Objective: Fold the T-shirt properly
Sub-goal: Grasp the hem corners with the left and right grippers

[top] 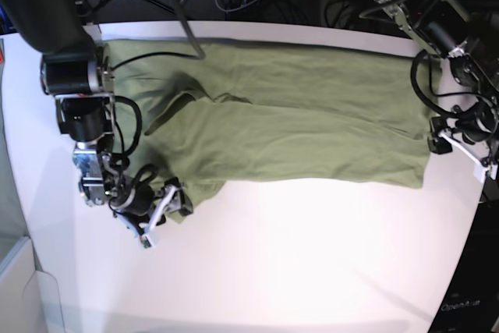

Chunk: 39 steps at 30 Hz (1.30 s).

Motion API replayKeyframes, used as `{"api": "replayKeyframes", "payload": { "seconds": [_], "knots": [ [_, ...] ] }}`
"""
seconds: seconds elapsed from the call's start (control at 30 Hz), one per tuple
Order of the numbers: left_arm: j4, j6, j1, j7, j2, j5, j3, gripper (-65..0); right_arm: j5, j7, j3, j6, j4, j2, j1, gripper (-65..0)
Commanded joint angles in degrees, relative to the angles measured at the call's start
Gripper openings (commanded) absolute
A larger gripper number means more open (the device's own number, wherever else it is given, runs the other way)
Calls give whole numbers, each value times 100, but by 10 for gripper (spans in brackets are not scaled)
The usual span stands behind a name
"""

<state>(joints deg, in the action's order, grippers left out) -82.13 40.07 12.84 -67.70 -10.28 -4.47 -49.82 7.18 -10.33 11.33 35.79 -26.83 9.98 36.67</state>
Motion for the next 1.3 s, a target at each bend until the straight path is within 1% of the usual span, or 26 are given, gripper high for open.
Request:
{"api": "replayKeyframes", "payload": {
  "seconds": [0.0,0.13,0.23,0.33,0.43,0.47,0.5,0.53,0.87,0.97,1.03,1.13,1.27],
  "knots": [
    [-117,-7,118,93,-84,-102,11,-144,69,140,-21,39,-82,26,101,-229],
    [-117,-7,118,93,-84,-102,11,-144,69,132,-21,39,-82,26,-31,-241],
    [-117,-7,118,93,-84,-111,11,-144,69,140,-21,39,-82,18,-181,-300],
    [-117,-7,118,93,-84,-94,2,-144,69,140,-12,39,-82,-44,-313,-399],
    [-117,-7,118,93,-84,-111,11,-144,60,140,-12,39,-82,-53,-348,-556],
    [-117,-7,118,93,-84,-111,11,-144,60,132,-12,39,-82,-53,-348,-599],
    [-117,-7,118,93,-84,-111,11,-144,60,123,-12,39,-82,-53,-348,-633],
    [-117,-7,118,93,-84,-111,11,-144,60,123,-12,39,-82,-53,-348,-647],
    [-64,-7,285,181,-75,-129,2,-142,60,149,-4,47,-135,-35,-321,-643],
    [-38,-7,399,542,-93,-129,11,-141,60,149,-4,47,-135,-35,-321,-643],
    [173,-7,496,753,-110,-120,11,-141,60,149,-4,47,-135,-35,-321,-643],
    [833,-7,733,1025,-136,-67,20,-141,60,149,-4,47,-135,-35,-313,-643],
    [1738,-7,901,1588,-233,-67,90,-141,60,140,-4,47,-135,-35,-304,-643]
  ]
}}
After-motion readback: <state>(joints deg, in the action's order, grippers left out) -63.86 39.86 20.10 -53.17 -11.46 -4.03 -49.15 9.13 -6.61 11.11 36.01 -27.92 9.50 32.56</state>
